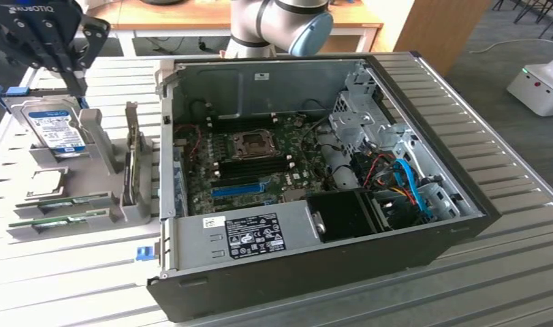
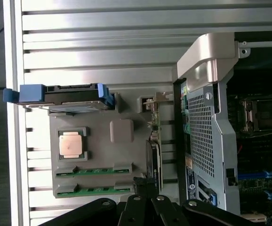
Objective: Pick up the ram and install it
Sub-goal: 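Reach for the ram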
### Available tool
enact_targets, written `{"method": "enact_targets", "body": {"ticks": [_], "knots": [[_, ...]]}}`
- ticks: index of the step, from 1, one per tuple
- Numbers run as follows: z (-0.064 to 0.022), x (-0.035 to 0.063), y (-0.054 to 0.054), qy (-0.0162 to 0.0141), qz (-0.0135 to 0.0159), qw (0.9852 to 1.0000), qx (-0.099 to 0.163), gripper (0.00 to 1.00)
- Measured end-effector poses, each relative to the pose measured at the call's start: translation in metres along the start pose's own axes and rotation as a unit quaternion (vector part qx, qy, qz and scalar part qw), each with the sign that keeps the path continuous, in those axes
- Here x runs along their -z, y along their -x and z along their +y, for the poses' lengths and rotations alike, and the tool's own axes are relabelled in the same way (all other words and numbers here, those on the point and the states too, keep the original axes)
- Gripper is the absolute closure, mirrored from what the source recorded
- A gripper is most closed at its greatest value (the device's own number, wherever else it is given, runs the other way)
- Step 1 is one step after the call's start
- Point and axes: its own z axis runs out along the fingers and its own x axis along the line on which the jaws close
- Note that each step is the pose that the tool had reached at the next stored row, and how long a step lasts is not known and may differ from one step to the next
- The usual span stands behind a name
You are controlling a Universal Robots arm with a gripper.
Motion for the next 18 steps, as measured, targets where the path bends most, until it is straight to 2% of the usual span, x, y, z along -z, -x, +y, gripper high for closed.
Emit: {"method": "enact_targets", "body": {"ticks": [18], "knots": [[-0.0019,-0.0006,-0.025,-0.0004,0.0026,1.0,0.0,0.89]]}}
